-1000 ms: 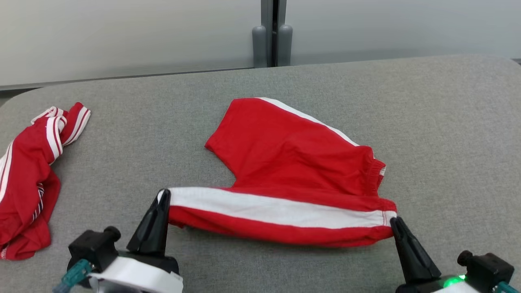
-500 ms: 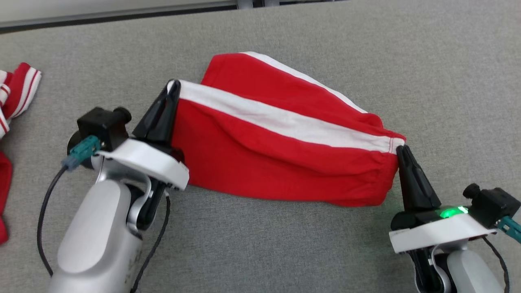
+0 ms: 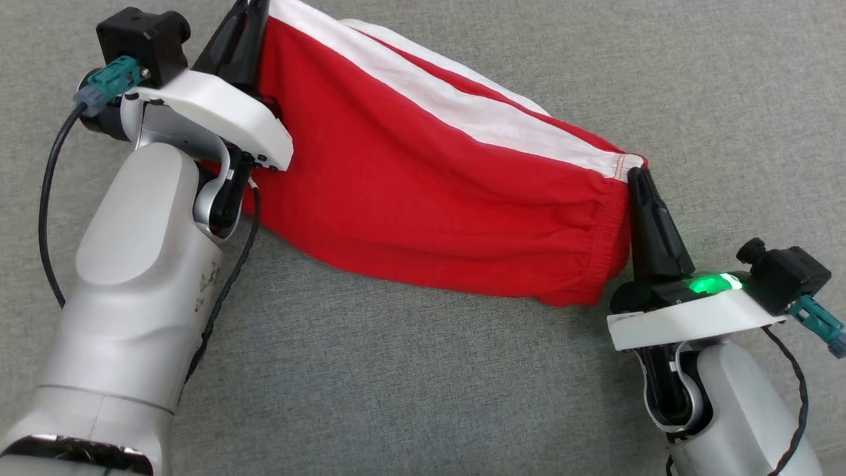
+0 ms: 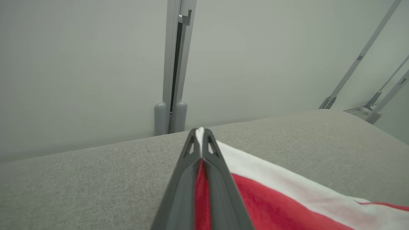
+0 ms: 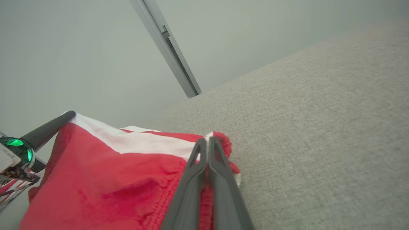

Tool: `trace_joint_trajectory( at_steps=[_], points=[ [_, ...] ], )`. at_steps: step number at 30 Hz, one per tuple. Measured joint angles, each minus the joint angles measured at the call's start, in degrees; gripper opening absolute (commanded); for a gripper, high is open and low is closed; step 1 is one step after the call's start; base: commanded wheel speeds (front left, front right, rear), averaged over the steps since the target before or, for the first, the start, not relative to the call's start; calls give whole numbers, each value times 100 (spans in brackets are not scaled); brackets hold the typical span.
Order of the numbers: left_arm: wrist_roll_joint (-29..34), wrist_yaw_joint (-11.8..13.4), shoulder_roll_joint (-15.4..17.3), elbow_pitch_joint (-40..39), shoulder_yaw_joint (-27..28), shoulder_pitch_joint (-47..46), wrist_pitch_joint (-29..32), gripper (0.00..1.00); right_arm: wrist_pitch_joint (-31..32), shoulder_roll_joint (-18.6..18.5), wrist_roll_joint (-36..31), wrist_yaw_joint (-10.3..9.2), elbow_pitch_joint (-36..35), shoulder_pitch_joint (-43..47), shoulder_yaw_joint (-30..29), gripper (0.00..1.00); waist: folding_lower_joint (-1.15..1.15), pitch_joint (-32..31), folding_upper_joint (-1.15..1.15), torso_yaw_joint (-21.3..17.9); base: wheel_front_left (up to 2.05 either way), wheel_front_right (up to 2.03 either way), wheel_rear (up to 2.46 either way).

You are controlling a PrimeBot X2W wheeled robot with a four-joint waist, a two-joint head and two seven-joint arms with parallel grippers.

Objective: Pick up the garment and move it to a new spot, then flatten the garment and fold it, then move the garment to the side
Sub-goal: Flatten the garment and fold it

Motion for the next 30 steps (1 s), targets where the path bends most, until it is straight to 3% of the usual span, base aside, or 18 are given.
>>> trace_joint_trajectory(
  at_steps=[2, 3, 4, 5, 6, 7, 13, 16, 24, 30],
  points=[
    [-58, 0, -7, 324, -71, -196, -70, 0, -33, 11, 49, 0, 87, -35, 100, 0, 0, 67, 0, -70, 0, 0, 0],
    [-88, -1, -14, 472, -137, -286, -88, 9, -37, 11, 63, 0, 118, -68, 144, 0, 0, 96, 0, -98, 0, 0, 0],
    [-148, -13, -29, 606, -192, -364, -119, 43, -38, 10, 88, 0, 141, -110, 174, 5, 0, 120, 0, -122, 0, 0, 0],
    [-238, -18, -52, 725, -242, -431, -126, 100, -51, 7, 89, 0, 163, -147, 200, 34, 0, 142, 0, -141, 0, 0, 0],
    [-325, -18, -66, 817, -302, -489, -163, 100, -55, 2, 89, 0, 180, -169, 226, 59, 0, 161, 0, -152, 0, 0, 0],
    [-408, -18, -76, 882, -361, -540, -223, 100, -56, -8, 85, 0, 181, -190, 238, 100, 0, 178, 0, -157, 0, 0, 0],
    [-608, -16, 53, 1199, -510, -680, -488, 100, -62, -152, -290, 0, -182, -187, -34, 100, 0, 148, 0, -114, 0, 0, 0],
    [-472, 154, 123, 1112, -393, -601, -546, 100, -62, -216, -636, 0, -407, -44, -254, 100, 0, 66, 0, -60, 0, 0, 0],
    [212, 825, 183, -1072, 478, 793, -555, 100, -63, -355, -1597, 1, -949, 240, -824, 100, 0, -178, 0, 214, 0, 0, 0],
    [598, 1050, 118, -2240, 978, 1892, -555, 100, -62, -402, -1874, 1, -1010, 399, -1016, 100, 0, -423, 0, 418, 0, 0, 0]
  ],
)
